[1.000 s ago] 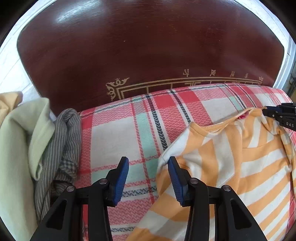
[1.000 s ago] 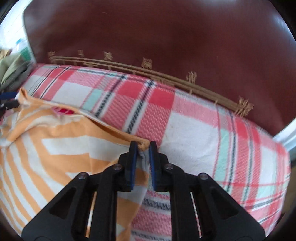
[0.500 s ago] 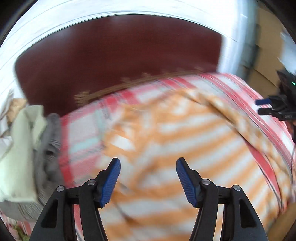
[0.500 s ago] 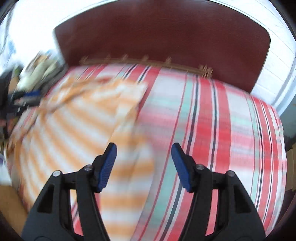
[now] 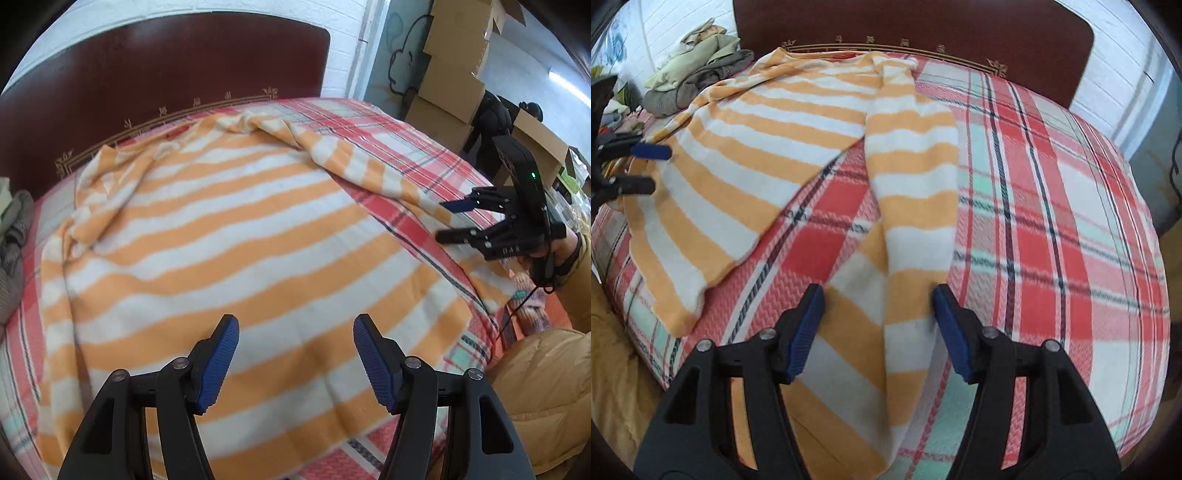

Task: Fold clothes
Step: 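Grasp the striped sleeve with the right tool and straighten it on the bed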

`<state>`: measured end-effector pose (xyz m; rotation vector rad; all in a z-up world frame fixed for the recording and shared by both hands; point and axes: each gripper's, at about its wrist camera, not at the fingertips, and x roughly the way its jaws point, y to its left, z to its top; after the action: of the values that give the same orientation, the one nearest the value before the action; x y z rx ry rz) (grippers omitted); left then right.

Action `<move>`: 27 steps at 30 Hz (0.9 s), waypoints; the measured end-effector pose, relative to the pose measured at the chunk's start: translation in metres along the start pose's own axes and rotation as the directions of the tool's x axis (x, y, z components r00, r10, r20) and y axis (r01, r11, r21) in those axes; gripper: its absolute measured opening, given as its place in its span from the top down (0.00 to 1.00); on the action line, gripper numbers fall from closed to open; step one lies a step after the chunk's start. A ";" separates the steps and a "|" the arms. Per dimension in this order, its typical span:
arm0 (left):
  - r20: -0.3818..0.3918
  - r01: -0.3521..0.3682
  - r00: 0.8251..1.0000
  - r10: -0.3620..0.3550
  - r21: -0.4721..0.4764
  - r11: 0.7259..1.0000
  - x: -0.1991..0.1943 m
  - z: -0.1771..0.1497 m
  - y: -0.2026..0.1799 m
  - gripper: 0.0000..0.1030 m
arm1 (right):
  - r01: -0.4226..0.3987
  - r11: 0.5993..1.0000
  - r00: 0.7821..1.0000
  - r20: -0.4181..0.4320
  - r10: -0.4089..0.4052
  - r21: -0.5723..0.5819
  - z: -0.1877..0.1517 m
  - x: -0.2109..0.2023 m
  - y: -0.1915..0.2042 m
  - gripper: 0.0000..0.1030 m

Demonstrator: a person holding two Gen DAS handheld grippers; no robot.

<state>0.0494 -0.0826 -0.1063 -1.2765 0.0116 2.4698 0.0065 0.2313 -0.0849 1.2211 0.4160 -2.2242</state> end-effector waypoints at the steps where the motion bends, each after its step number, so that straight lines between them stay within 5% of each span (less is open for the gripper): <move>1: -0.002 -0.002 1.000 0.002 -0.007 1.000 0.000 -0.003 -0.002 0.36 | -0.010 1.000 1.000 0.005 0.010 0.026 0.000 0.000 -0.003 0.39; 3: -0.007 -0.001 1.000 0.001 -0.022 1.000 -0.002 -0.009 -0.004 0.36 | -0.017 0.999 1.000 0.016 0.016 0.045 0.002 0.001 -0.008 0.49; 5: -0.006 -0.001 1.000 0.000 -0.034 0.999 -0.003 -0.011 -0.004 0.36 | -0.026 0.998 0.999 0.021 0.025 0.049 0.005 0.000 -0.012 0.87; 17: -0.004 -0.034 0.999 0.033 -0.068 0.997 -0.008 -0.011 -0.004 0.32 | 0.212 0.976 0.973 0.081 -0.216 0.057 0.067 -0.036 -0.101 0.91; 23: -0.009 -0.057 0.998 0.056 -0.081 0.995 -0.010 -0.011 -0.004 0.32 | 0.331 0.929 0.943 -0.045 -0.329 0.167 0.091 0.006 -0.187 0.91; 27: -0.018 -0.085 0.996 0.083 -0.102 0.991 -0.013 -0.015 0.002 0.31 | 0.364 0.911 0.930 -0.140 -0.341 0.194 0.095 0.044 -0.203 0.90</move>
<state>0.0674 -0.0906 -0.1049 -1.3611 -0.0604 2.5628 -0.1996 0.3290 -0.0707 1.4778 0.4765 -2.5750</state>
